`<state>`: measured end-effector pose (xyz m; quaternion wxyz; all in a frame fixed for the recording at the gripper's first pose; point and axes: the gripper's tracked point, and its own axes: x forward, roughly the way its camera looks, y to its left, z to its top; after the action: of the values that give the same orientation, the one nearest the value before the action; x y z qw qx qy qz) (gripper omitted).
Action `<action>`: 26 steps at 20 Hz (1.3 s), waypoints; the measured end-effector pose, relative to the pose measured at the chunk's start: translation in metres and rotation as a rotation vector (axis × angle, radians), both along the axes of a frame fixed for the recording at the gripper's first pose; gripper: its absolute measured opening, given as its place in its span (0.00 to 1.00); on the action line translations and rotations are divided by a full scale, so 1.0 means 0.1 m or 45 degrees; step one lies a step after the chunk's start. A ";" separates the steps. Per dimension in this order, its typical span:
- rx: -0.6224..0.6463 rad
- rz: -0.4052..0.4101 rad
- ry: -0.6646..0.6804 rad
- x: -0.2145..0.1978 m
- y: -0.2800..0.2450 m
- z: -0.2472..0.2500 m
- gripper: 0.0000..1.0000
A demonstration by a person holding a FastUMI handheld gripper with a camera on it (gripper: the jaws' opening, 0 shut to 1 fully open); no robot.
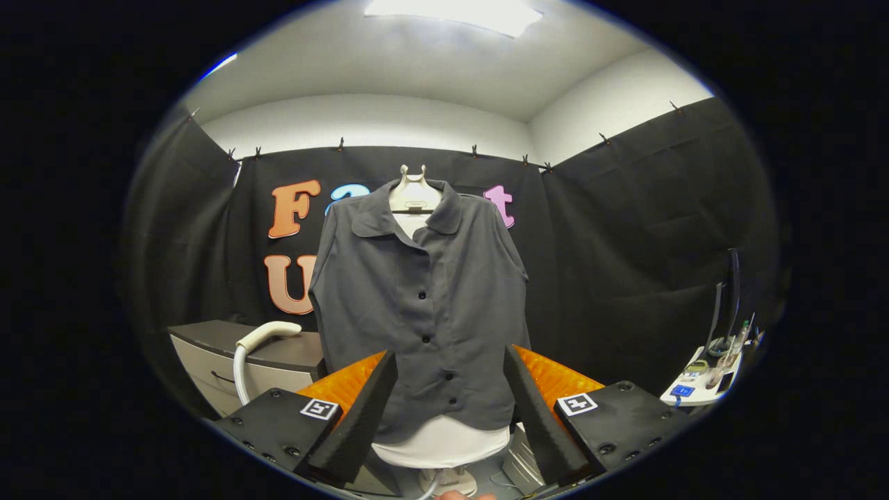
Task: Iron the clothes twice with a garment steamer, once on the left side and once on the right side.
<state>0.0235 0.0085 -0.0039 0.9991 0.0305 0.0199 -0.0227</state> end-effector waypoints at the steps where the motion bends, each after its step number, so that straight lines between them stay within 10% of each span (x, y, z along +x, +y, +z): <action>1: 0.002 0.008 0.002 0.01 0.05 0.01 0.98; 13: 0.099 0.264 0.083 0.82 1.39 0.55 0.98; 26: 0.114 0.693 0.264 1.91 3.95 0.49 0.98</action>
<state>0.2150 0.4032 0.0456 0.9587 0.0656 0.1303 0.2440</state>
